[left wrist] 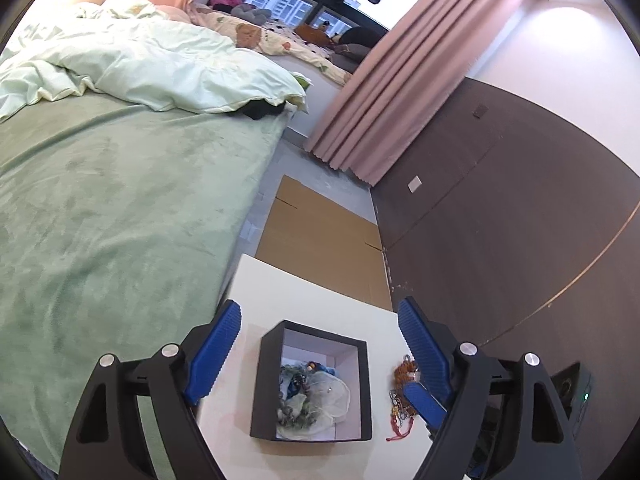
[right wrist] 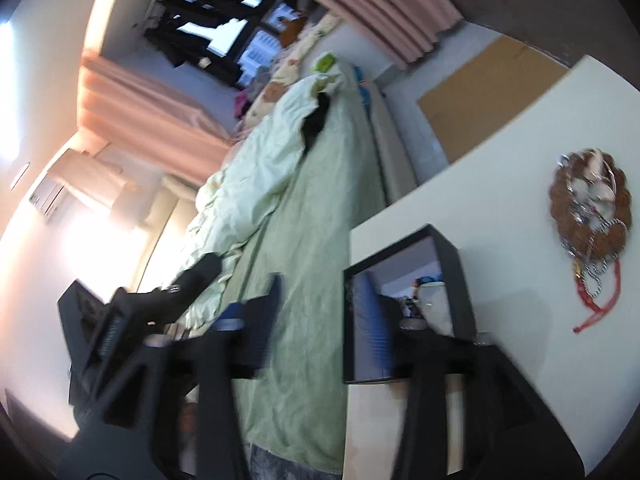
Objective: Organize jewelry
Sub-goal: 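Lift the grey-green bracelet with the right tool and release it into the box, then close the left tool on the brown seed-bead bracelet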
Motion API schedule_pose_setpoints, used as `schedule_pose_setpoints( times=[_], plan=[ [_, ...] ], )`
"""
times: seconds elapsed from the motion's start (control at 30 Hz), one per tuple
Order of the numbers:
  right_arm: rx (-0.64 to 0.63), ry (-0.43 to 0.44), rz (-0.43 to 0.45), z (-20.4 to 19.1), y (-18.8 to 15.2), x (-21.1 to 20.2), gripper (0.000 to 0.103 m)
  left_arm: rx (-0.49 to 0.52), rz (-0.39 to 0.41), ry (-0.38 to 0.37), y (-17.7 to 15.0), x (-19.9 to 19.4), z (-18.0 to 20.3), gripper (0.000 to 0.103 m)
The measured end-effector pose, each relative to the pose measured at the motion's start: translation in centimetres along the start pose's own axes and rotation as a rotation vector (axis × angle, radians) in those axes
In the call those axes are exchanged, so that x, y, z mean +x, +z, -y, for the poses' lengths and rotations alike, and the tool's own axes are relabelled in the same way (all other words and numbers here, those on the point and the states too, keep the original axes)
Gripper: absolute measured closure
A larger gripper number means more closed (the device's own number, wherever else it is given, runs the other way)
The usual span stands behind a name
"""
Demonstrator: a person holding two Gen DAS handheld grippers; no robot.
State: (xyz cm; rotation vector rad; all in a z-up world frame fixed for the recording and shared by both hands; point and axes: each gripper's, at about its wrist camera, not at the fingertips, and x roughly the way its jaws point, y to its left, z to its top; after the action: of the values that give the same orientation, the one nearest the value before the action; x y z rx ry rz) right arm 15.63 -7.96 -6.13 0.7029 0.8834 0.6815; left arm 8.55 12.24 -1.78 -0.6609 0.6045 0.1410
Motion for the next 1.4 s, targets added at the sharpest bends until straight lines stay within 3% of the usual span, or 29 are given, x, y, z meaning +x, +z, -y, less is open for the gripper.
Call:
schedule_pose_setpoints(
  times=[0.13,0.27,0.43,0.5,0.6,0.77,1.3,1.4],
  plan=[
    [0.047,-0.042,0.027,1.2,0.3,-0.8,0.034,-0.03,0.006,-0.005,0.5,-0.2,-0.4,0.025],
    [0.014,-0.179,0.063,1.5,0.7,-1.5,0.034,-0.056,0.013,-0.018,0.8,-0.2,-0.4,0.021],
    [0.015,-0.238,0.055,2.1,0.9,-1.8,0.034,-0.048,-0.006,-0.025,0.4,0.4,0.6,0.02],
    [0.011,-0.264,0.042,2.4,1.0,-1.8,0.034,-0.033,-0.014,-0.022,0.0,0.8,1.3,0.014],
    [-0.007,-0.279,0.028,2.6,1.4,-2.2,0.034,0.01,-0.029,-0.016,-0.7,1.2,2.4,0.011],
    [-0.003,-0.291,0.055,3.8,2.6,-4.8,0.017,0.07,-0.042,-0.003,-1.7,1.7,3.8,0.009],
    [-0.005,-0.364,0.046,8.0,5.3,-9.9,0.016,0.241,-0.149,-0.053,-5.9,5.5,9.2,0.009],
    [-0.002,-0.362,0.025,9.0,5.7,-10.3,0.016,0.287,-0.182,-0.075,-7.2,6.5,10.5,0.013]
  ],
)
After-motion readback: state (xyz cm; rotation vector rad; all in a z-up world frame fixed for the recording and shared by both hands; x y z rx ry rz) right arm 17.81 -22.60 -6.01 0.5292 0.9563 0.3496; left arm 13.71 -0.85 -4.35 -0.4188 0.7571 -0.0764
